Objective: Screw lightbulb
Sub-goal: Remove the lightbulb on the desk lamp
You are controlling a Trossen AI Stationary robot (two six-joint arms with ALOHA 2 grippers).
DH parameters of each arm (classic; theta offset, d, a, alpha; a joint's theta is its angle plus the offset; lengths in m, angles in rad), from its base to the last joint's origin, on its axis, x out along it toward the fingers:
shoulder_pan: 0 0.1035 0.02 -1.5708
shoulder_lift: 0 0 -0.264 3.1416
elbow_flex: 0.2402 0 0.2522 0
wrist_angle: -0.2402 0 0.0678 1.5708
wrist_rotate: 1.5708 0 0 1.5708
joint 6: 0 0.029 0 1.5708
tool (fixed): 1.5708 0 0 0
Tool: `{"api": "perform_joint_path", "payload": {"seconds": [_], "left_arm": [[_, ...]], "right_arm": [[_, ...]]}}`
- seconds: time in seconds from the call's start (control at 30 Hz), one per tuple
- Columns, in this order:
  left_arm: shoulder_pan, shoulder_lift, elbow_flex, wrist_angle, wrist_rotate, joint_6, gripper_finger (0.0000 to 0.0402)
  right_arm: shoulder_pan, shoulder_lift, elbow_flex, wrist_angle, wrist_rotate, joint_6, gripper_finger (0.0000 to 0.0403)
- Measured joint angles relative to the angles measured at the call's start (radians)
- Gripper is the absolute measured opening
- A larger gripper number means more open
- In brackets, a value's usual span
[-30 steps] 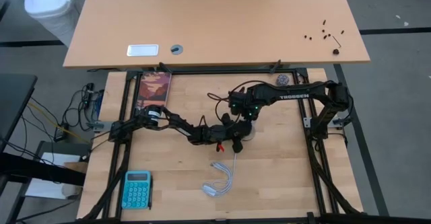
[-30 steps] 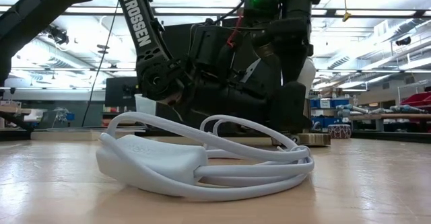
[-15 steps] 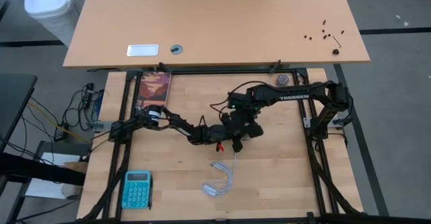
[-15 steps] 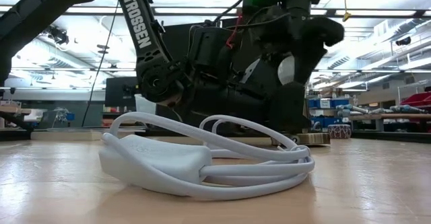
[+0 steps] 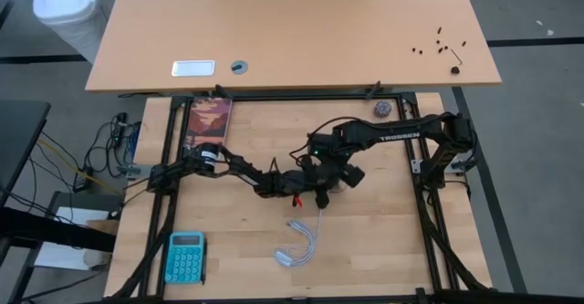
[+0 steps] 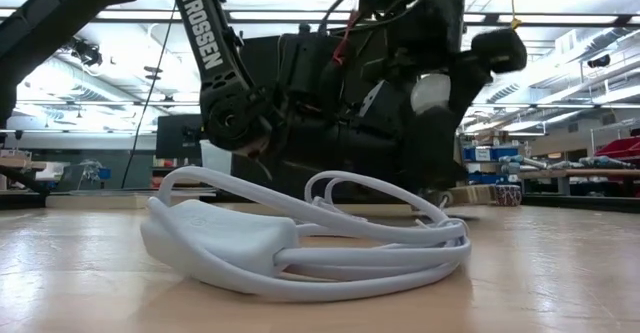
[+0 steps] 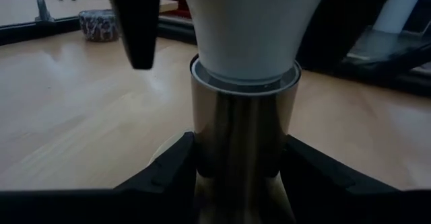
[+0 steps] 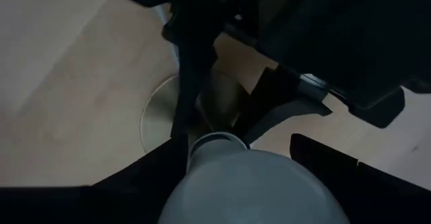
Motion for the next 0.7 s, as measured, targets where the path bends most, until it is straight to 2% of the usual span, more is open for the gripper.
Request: {"api": "perform_joint_path", "payload": {"seconds": [0.13,0.37,0.5,0.7], "left_arm": [[0.0,-0.004,0.002,0.005,0.001,0.004,0.0188],[0.001,0.0,0.0,-0.02,-0.004,0.003,0.0188],[0.001,-0.001,0.001,-0.039,-0.007,0.002,0.0188],[-0.003,-0.002,0.002,-0.047,-0.008,-0.02,0.0188]], "right_arm": [[0.007,0.001,0.044,-0.034,-0.022,0.126,0.0274],[0.007,-0.001,0.131,-0.057,-0.112,0.317,0.0319],[0.011,-0.002,0.193,-0.071,-0.099,0.413,0.0331],[0.012,-0.024,0.223,-0.281,-0.101,0.663,0.0327]]}}
